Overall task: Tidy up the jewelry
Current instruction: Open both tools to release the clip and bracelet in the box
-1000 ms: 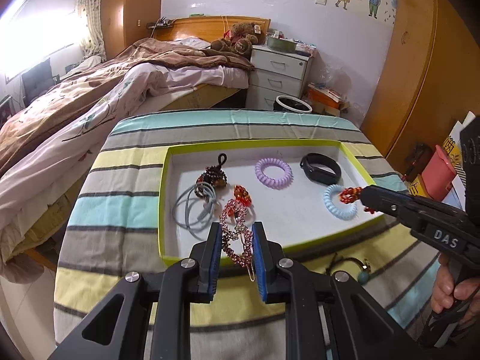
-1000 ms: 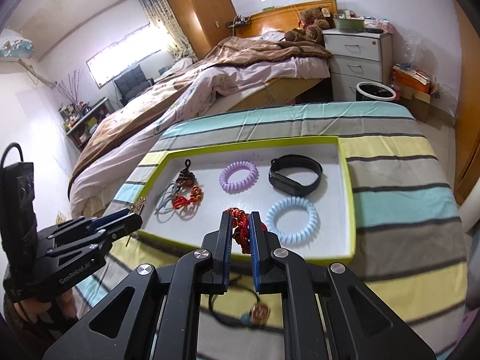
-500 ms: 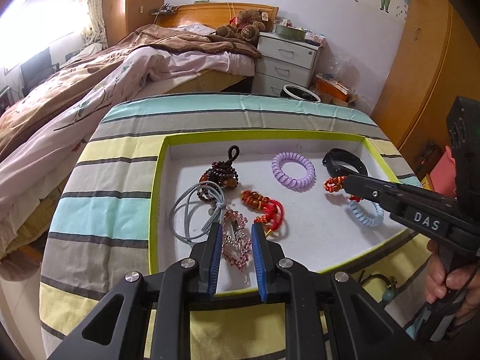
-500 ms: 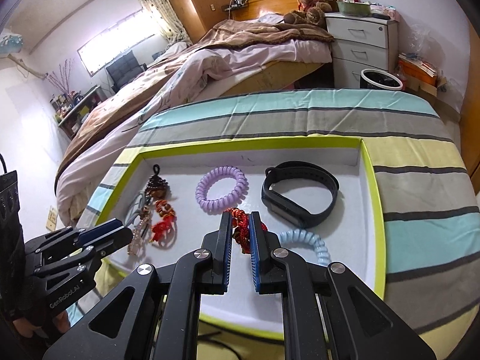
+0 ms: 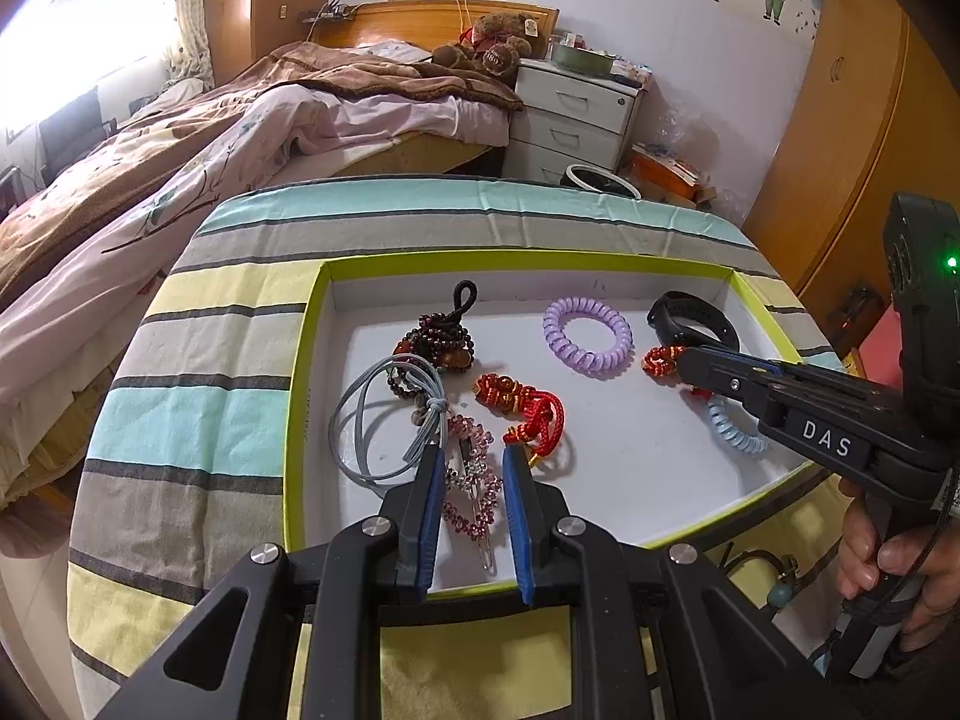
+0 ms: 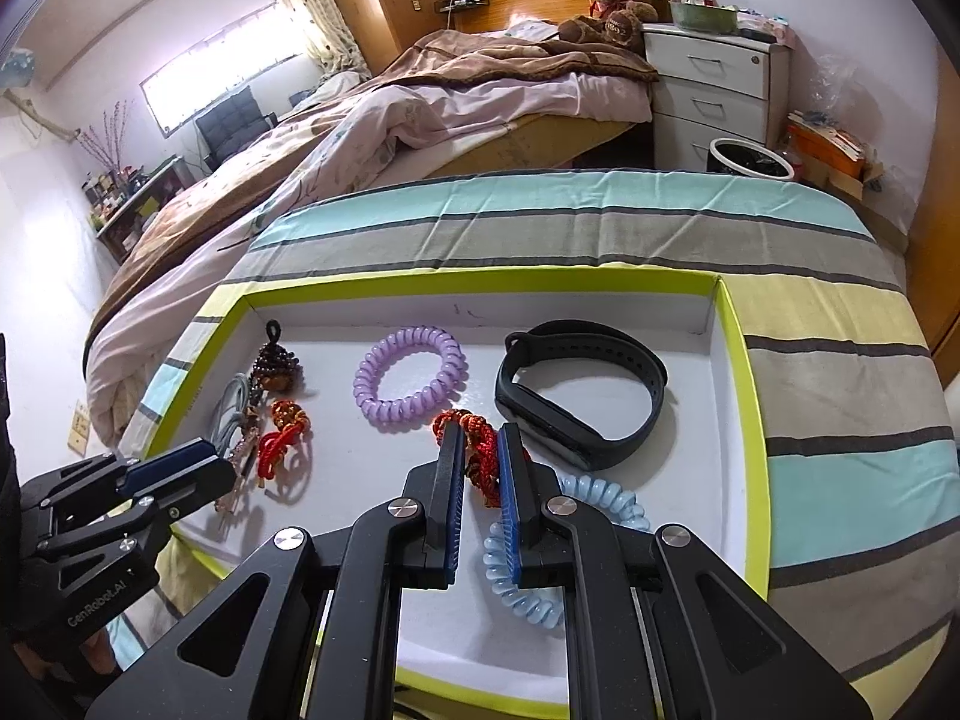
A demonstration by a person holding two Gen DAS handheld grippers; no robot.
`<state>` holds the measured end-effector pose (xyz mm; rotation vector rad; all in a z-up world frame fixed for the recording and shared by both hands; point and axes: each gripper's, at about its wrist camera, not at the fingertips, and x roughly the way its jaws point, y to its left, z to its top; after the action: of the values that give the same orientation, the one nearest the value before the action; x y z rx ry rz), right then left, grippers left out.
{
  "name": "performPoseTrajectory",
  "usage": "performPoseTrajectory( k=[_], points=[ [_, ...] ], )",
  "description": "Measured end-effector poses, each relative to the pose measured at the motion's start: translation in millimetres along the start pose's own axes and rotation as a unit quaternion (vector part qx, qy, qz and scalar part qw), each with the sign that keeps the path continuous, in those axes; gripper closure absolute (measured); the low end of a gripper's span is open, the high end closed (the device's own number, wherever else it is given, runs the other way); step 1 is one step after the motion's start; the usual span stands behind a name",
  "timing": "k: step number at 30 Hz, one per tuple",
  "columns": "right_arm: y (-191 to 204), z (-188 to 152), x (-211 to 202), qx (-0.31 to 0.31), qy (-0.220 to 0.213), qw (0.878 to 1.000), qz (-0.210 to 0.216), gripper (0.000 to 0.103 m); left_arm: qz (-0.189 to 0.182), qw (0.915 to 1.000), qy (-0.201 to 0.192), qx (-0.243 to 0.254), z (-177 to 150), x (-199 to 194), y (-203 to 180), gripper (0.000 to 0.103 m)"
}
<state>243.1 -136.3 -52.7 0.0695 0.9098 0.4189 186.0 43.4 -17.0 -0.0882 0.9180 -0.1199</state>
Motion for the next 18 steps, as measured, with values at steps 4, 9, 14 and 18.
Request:
performPoseTrajectory(
  k=[4,9,14,18],
  points=[
    [0.8,-0.2,0.6,-0.002,0.001,1.0,-0.003,0.091,0.0,1.0,0.002,-0.004,-0.2,0.9,0.5,0.083],
    [0.3,2.0,1.9,-0.005,0.002,1.0,-0.005,0.091,-0.003,0.9999,0.007,-0.014,0.6,3.0,4.9,0.083],
    [2.1,2.1,1.9,-0.008,-0.001,1.0,-0.013,0.086,0.001,0.9998,0.009,-0.015,-0.5,1.1,5.6,0.081],
    [4.7,1.4,-0.9,-0.013,-0.004,1.0,-0.011,0.074,0.0,0.9999,0.005,-0.014,-1.3,-3.3,3.2,0.07]
  ],
)
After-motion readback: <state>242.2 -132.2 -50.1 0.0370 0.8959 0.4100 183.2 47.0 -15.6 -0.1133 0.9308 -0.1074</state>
